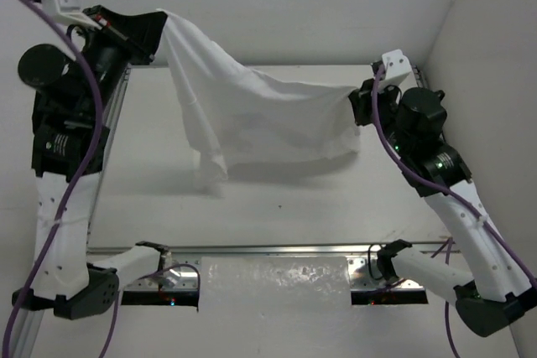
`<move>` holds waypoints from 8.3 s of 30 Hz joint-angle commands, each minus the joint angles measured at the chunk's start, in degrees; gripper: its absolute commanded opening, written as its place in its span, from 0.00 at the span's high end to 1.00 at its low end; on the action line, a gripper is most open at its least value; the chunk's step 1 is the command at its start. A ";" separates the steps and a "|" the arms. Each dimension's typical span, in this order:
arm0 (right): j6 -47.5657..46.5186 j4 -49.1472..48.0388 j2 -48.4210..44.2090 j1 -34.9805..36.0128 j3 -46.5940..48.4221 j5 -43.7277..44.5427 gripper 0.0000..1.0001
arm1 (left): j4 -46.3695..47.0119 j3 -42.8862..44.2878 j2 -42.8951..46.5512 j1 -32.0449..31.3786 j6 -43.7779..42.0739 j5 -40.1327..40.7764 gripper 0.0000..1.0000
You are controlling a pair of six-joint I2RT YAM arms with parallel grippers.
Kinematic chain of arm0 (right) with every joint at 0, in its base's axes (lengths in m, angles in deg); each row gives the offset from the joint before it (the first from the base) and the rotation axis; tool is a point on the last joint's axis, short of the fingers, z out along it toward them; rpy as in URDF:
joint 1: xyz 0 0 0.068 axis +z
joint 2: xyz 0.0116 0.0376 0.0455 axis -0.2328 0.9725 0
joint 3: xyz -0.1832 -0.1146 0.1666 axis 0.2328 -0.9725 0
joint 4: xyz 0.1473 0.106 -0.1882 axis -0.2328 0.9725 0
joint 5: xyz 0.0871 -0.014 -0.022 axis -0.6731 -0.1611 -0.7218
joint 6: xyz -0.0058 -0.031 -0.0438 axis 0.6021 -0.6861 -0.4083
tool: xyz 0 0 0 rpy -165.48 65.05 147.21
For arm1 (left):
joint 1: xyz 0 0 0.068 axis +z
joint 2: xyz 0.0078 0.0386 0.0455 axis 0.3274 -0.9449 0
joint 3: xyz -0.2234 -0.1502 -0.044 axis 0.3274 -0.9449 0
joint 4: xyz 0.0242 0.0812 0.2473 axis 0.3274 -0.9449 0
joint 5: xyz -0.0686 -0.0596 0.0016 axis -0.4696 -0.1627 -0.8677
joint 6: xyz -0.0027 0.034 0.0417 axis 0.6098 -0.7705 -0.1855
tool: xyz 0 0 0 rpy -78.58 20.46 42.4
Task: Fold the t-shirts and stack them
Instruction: Flatten out the tshirt, then grap the side of the flattened tshirt closest away from the robot with both arms
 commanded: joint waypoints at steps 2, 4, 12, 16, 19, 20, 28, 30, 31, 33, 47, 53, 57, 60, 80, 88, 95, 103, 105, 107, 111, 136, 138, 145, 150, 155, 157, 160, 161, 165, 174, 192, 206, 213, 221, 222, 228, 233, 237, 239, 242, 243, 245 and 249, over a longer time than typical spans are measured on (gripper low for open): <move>-0.52 7.40 -3.50 -0.03 6.47 5.00 1.00 | 7.27 -0.09 7.56 0.25 -0.09 3.20 1.00; -1.04 8.28 -3.69 -0.03 9.88 5.01 1.00 | 6.30 1.66 7.93 0.25 -0.35 4.70 1.00; -9.82 9.61 12.71 -1.34 22.20 12.04 1.00 | -7.31 21.61 -11.82 0.25 2.37 0.41 1.00; -8.08 11.27 23.42 -6.34 30.71 4.41 1.00 | -9.00 28.03 -23.59 2.35 4.39 -5.47 1.00; -6.07 14.43 32.92 -9.69 39.94 -0.96 1.00 | -4.54 28.30 -29.40 5.77 7.63 -10.73 1.00; -5.36 14.79 35.22 -10.57 44.66 -2.19 1.00 | -2.69 28.21 -30.90 7.01 8.69 -13.02 1.00; -6.23 15.18 56.25 -16.64 71.87 -9.92 1.00 | 19.62 48.15 -53.57 14.13 20.00 -28.32 1.00; -7.11 10.60 55.21 -17.52 67.84 -10.64 1.00 | 31.46 44.67 -53.42 16.32 23.37 -30.00 1.00; -7.11 7.18 54.76 -17.79 66.87 -10.90 1.00 | 32.13 45.26 -53.59 16.69 22.68 -29.40 1.00; -7.11 6.27 55.46 -19.01 68.78 -11.43 1.00 | 36.33 45.62 -53.33 17.30 21.98 -30.44 1.00; -2.73 -8.41 31.31 -20.25 20.97 -20.99 1.00 | 44.73 -8.21 -14.26 9.24 -2.41 -29.17 1.00; 1.49 -9.73 15.94 -19.99 -8.75 -36.46 1.00 | 31.89 -35.74 1.06 2.22 -2.11 -16.79 1.00; 4.92 -7.62 10.21 -19.37 -20.75 -38.15 0.93 | 16.79 -46.30 10.11 -0.36 9.87 0.11 1.00; 12.63 -7.09 6.61 -18.93 -29.09 -40.25 0.53 | 12.89 -58.59 18.63 -1.32 16.78 -2.58 0.84; 19.08 1.36 35.24 -17.09 -14.87 -8.62 0.08 | 6.49 -53.11 -6.00 -4.58 18.80 12.50 0.10; 20.22 -0.60 39.18 -7.51 -19.54 -4.14 0.10 | 4.09 -55.25 -18.53 -5.02 21.89 20.70 0.11; 24.61 -1.55 42.45 -7.59 -23.56 -6.15 0.10 | 9.19 -61.06 -23.98 -5.20 20.21 14.82 0.62; 29.98 -5.86 34.39 -7.51 -36.31 -7.48 0.09 | 5.69 -67.23 -15.90 -5.11 22.32 15.87 1.00; 30.07 -4.81 29.91 -7.51 -38.87 -5.73 0.09 | 3.93 -69.51 -11.34 -5.11 23.02 16.57 1.00; 29.63 -3.84 27.61 -7.51 -40.54 -5.80 0.09 | 1.74 -70.40 -7.83 -5.02 23.11 18.24 1.00; 28.23 -4.89 24.79 -7.51 -40.99 -9.22 0.09 | 1.11 -70.84 -3.50 -4.93 21.89 20.70 0.79; 21.90 5.30 7.39 -6.45 -36.15 -7.03 0.03 | -10.23 -60.64 -3.31 -33.49 18.55 28.88 0.35; 21.37 5.56 7.04 -6.54 -36.67 -7.21 0.02 | -8.65 -62.13 -4.55 -36.04 18.63 29.58 0.36; 20.66 5.65 5.98 -6.45 -37.03 -8.27 0.03 | -5.39 -61.00 -11.40 -36.13 16.00 29.93 0.63; 20.57 5.48 4.14 -6.54 -37.38 -8.62 0.03 | -8.99 -57.23 -15.18 -36.22 16.61 35.55 0.54; 20.40 5.22 4.22 -6.45 -37.99 -8.88 0.03 | -12.25 -55.28 -15.01 -37.62 17.49 39.95 0.24; 20.40 5.04 4.57 -6.45 -38.08 -8.79 0.03 | -9.98 -56.16 -15.45 -37.63 16.70 39.51 0.39; 20.40 5.12 4.40 -6.45 -38.00 -8.09 0.03 | -8.47 -56.25 -18.60 -37.63 16.35 38.46 0.87; 20.31 5.30 4.31 -6.45 -37.91 -7.65 0.03 | -8.12 -56.16 -19.31 -37.71 16.35 37.85 0.93; 20.48 5.74 3.87 -6.45 -37.73 -6.86 0.03 | -7.32 -56.95 -19.32 -37.89 16.17 34.94 1.00; 20.75 6.09 3.87 -6.45 -37.38 -6.86 0.03 | 2.50 -61.34 4.31 -39.82 5.54 18.18 1.00; 20.84 5.12 4.49 -6.45 -38.08 -9.06 0.03 | -7.08 -58.98 -16.03 -39.74 19.60 41.01 0.27; 20.13 4.86 4.66 -6.45 -38.26 -8.88 0.03 | -13.12 -53.97 -18.35 -45.00 19.51 45.39 0.82; 20.13 4.69 4.57 -6.45 -38.26 -9.41 0.03 | -11.83 -55.89 -15.45 -47.12 16.53 43.48 1.00; 20.31 5.13 3.70 -6.45 -38.35 -9.41 0.03 | -8.30 -58.53 -15.54 -51.06 12.32 37.06 1.00; 20.31 5.04 3.61 -6.45 -38.35 -9.67 0.03 | -7.25 -58.71 -14.67 -52.47 11.09 34.96 1.00; 20.75 4.42 4.22 -6.45 -38.70 -10.90 0.03 | -2.32 -60.90 -14.12 -59.94 5.62 21.16 0.97; 21.98 3.81 5.19 -6.45 -38.88 -10.11 0.01 | -10.56 -60.56 -19.75 -61.18 10.45 26.48 1.00; 22.68 3.02 7.20 -6.45 -38.26 -9.67 0.01 | -18.65 -57.84 -19.58 -61.36 18.97 32.56 1.00; 22.51 3.63 8.87 -6.54 -37.21 -9.23 0.01 | -26.63 -55.81 -18.18 -61.36 26.34 37.38 1.00; 22.77 5.91 9.23 -6.45 -36.41 -5.55 0.01 | -38.33 -55.19 -14.06 -61.36 41.09 44.51 1.00; 22.94 6.44 9.06 -6.54 -36.33 -2.67 0.01 | -40.35 -55.63 -11.17 -61.36 44.53 46.52 1.00; 22.95 6.79 8.79 -6.45 -36.24 -0.54 0.01 | -43.53 -57.56 -8.08 -61.27 51.75 47.77 1.00; 23.21 9.52 10.72 -6.80 -34.14 6.31 0.01 | -48.36 -58.97 -0.18 -61.27 62.03 50.76 1.00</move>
